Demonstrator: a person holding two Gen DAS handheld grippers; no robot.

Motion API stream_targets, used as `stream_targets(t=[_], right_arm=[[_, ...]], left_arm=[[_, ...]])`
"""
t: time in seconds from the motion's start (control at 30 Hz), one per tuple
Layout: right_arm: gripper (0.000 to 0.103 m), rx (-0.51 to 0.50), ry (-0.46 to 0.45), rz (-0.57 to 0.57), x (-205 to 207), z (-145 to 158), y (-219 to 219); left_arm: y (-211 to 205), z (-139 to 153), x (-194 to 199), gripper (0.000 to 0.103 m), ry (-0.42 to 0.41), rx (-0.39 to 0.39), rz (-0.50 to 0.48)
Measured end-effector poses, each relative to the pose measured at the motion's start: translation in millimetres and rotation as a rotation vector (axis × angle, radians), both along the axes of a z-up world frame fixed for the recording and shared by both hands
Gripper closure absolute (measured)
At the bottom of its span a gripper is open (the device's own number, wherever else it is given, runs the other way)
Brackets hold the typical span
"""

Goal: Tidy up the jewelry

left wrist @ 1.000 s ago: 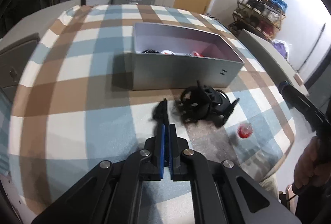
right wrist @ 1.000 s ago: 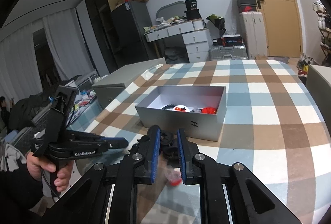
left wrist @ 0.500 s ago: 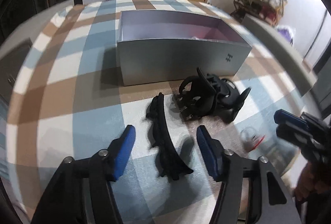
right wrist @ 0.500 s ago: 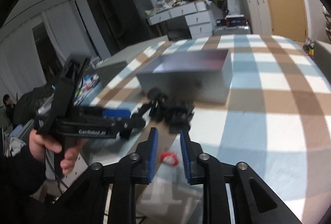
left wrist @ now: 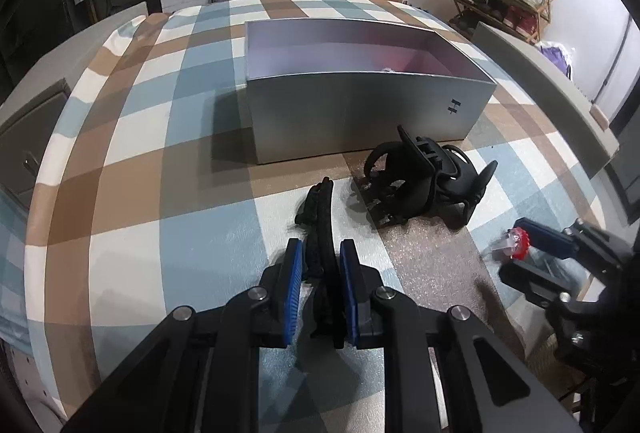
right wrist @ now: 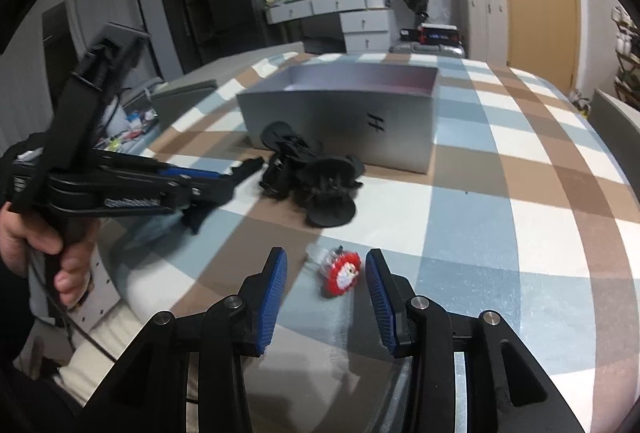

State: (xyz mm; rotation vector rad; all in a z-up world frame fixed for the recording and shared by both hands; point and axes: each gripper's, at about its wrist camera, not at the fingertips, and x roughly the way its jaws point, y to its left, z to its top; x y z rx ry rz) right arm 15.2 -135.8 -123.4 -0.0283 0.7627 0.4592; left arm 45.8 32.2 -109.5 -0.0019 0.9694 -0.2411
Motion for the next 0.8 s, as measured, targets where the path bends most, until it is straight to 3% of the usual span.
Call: stream_targets(t=[0.13, 0.37, 0.47, 0.7, 0.73, 0.8], right_arm=[[0.089, -0.032, -0.009, -0.027, 3, -1, 0], [0.089, 0.055, 0.014, -0.018, 5, 4, -7], [0.089, 0.085, -0.007, -0.008, 3, 12, -8], [0.089, 0.090, -0.051, 0.019, 1, 26, 1], [0.089, 0.094, -0.051, 0.019, 1, 26, 1], [0.089, 0.098, -0.052, 0.023, 1, 27, 2]], left_arm=[[8, 8, -3, 0.090, -0.060, 0.005, 0.048], [19, 15, -6, 0.091, -0.071, -0.049, 0.075], [20, 14, -4, 0.103, -0.059, -0.070, 0.069], [24, 5, -3, 0.103, -0.023, -0.097, 0.074], [25, 6, -4, 0.101, -0.022, -0.089, 0.083], [25, 8, -4, 0.080, -0.027, -0.081, 0.083]])
